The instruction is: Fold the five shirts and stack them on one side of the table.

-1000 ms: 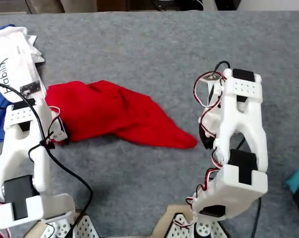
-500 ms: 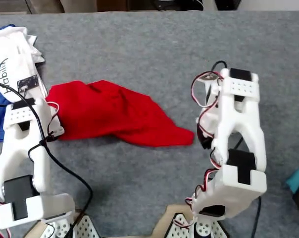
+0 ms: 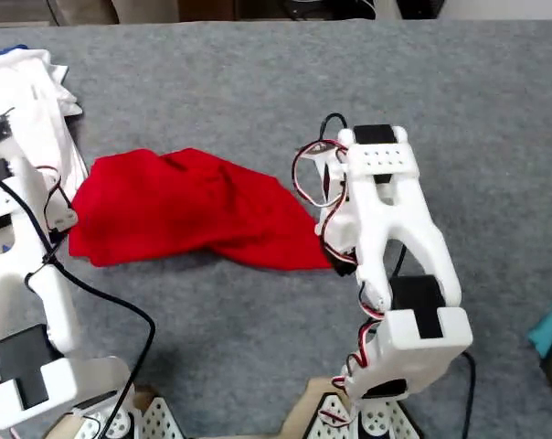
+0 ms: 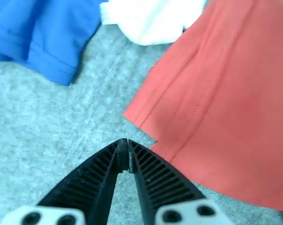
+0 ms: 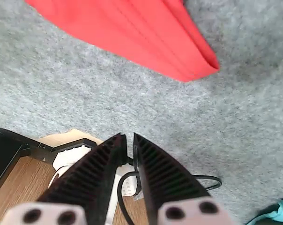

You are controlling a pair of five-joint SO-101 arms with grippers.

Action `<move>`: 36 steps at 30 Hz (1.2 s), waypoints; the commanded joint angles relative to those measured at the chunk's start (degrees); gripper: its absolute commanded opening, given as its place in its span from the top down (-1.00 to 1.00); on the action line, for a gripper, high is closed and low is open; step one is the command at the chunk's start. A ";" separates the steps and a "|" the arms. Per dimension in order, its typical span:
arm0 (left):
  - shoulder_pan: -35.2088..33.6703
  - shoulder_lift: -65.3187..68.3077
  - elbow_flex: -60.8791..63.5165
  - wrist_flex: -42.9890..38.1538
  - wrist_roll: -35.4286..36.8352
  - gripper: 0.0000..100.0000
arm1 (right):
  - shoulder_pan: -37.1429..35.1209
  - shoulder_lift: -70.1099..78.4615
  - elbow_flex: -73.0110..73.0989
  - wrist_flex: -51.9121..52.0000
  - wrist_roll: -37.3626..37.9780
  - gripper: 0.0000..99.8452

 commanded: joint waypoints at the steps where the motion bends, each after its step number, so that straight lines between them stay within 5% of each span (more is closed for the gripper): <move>1: -0.44 -2.42 -1.41 1.32 -0.79 0.96 | 2.24 -3.65 -0.31 0.88 -1.85 0.91; 8: 1.14 -2.42 3.69 1.32 -3.34 0.95 | 4.09 -3.38 0.04 -2.37 -5.89 0.88; 15: 1.14 -2.68 4.31 1.23 -3.43 0.54 | 3.12 -3.21 -1.10 -4.57 -12.22 0.58; 25: 2.11 -2.33 8.79 -4.57 -3.34 0.54 | 3.12 6.64 -0.84 -13.27 -16.53 0.59; 36: 5.63 -2.33 12.40 -4.48 -3.43 0.54 | 3.47 13.93 -2.42 -17.05 -16.35 0.84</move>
